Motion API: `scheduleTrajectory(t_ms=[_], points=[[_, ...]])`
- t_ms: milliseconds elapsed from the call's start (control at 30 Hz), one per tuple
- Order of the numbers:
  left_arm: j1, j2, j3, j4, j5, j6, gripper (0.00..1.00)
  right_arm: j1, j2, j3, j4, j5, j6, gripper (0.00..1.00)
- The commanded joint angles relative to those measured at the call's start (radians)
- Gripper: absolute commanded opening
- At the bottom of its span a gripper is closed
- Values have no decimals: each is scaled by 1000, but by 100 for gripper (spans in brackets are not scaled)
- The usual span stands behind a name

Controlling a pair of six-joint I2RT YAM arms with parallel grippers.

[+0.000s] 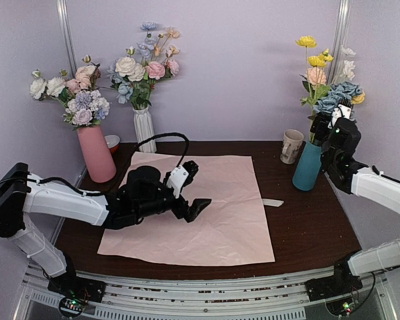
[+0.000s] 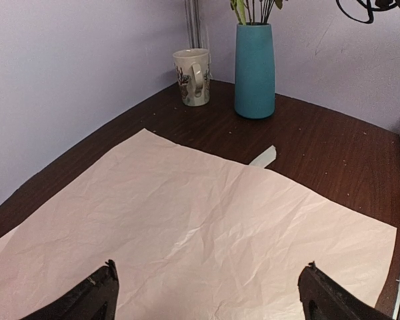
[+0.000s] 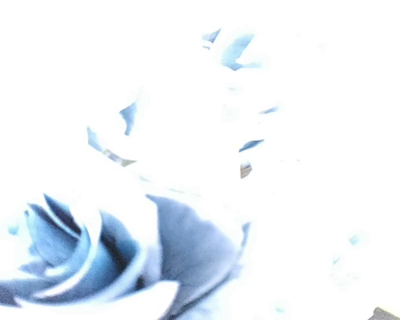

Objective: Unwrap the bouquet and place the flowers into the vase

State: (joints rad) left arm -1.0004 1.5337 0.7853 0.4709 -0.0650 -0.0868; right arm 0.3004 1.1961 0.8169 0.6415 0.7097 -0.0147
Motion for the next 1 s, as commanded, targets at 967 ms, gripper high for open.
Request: scheduleTrajectory(t_ms=[967], points=[[74,-97,-23,-68,-126,-31,95,-4,-332,-145,-561,-620,341,100]])
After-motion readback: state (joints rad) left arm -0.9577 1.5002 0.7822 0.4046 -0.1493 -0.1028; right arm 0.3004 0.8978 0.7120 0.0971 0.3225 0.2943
